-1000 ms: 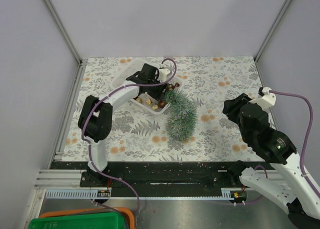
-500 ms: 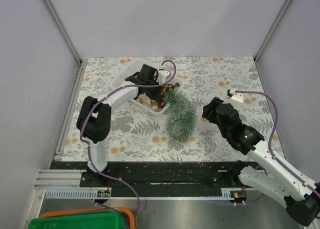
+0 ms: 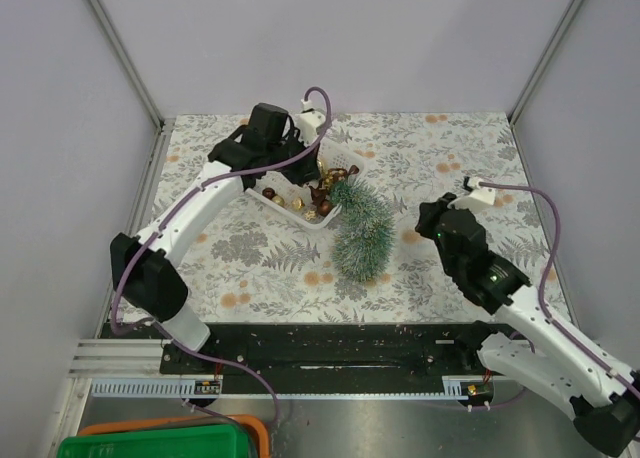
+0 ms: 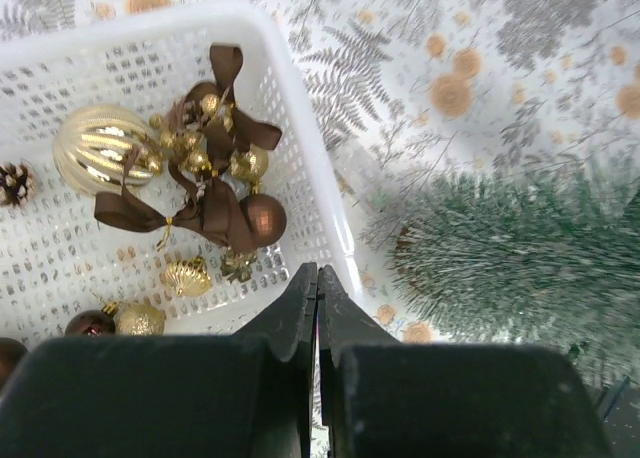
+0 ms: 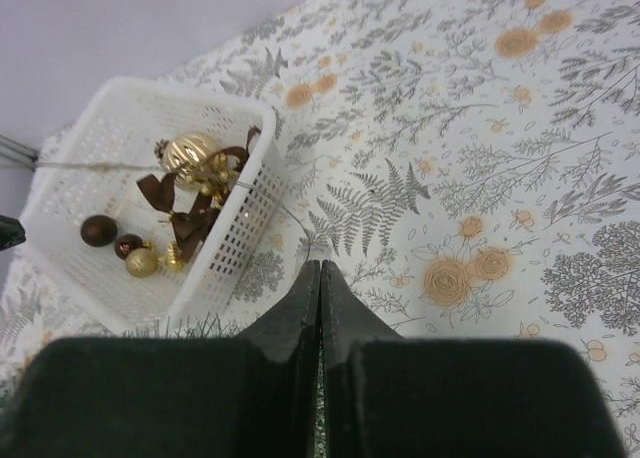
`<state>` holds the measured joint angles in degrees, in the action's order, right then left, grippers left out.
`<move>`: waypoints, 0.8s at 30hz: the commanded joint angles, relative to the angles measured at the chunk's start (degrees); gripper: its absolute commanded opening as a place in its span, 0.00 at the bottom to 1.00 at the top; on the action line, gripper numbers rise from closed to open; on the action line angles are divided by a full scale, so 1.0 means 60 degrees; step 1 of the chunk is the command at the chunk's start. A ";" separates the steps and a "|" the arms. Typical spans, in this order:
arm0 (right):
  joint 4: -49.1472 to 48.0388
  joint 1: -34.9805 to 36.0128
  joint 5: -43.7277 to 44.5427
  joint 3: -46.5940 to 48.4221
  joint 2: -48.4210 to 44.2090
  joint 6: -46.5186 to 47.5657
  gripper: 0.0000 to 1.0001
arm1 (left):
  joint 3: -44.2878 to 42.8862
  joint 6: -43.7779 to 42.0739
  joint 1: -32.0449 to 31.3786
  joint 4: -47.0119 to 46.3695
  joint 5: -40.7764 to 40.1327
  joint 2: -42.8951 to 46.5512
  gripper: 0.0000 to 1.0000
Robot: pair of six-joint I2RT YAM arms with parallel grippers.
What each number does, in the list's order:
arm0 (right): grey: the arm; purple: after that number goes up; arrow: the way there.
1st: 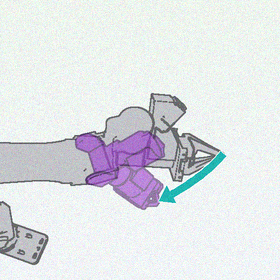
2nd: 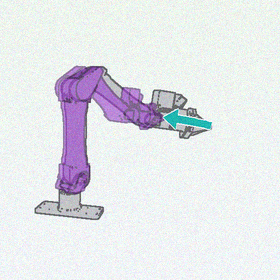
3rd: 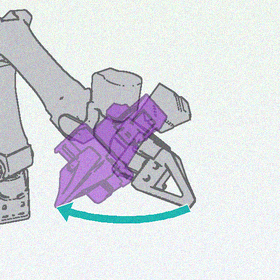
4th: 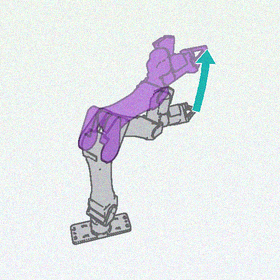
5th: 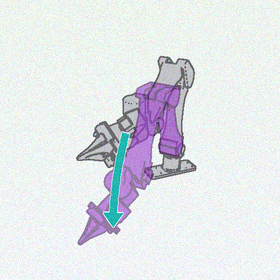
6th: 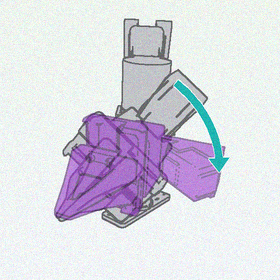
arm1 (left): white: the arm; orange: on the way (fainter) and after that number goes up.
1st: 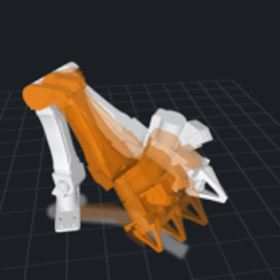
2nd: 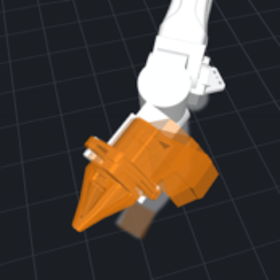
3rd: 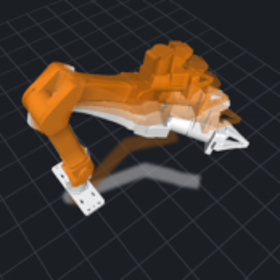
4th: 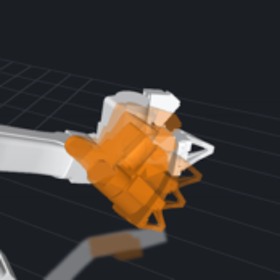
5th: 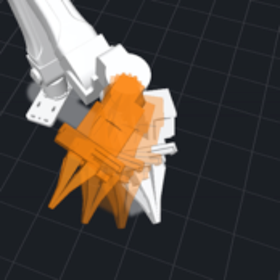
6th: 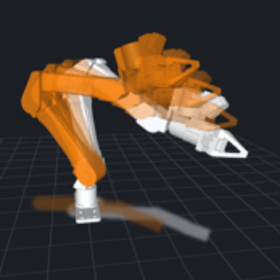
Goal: Decorate the small christmas tree
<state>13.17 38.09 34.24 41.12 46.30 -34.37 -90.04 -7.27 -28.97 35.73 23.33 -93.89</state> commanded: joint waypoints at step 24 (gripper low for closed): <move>0.4927 0.0054 -0.6654 0.2318 -0.0937 -0.0585 0.00 | -0.1941 0.0127 0.0039 0.1692 0.2483 0.2215 0.00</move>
<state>44.49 38.09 11.86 55.42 36.18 -39.90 -99.77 -7.57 -28.91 46.81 35.75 -80.73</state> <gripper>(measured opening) 0.019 0.013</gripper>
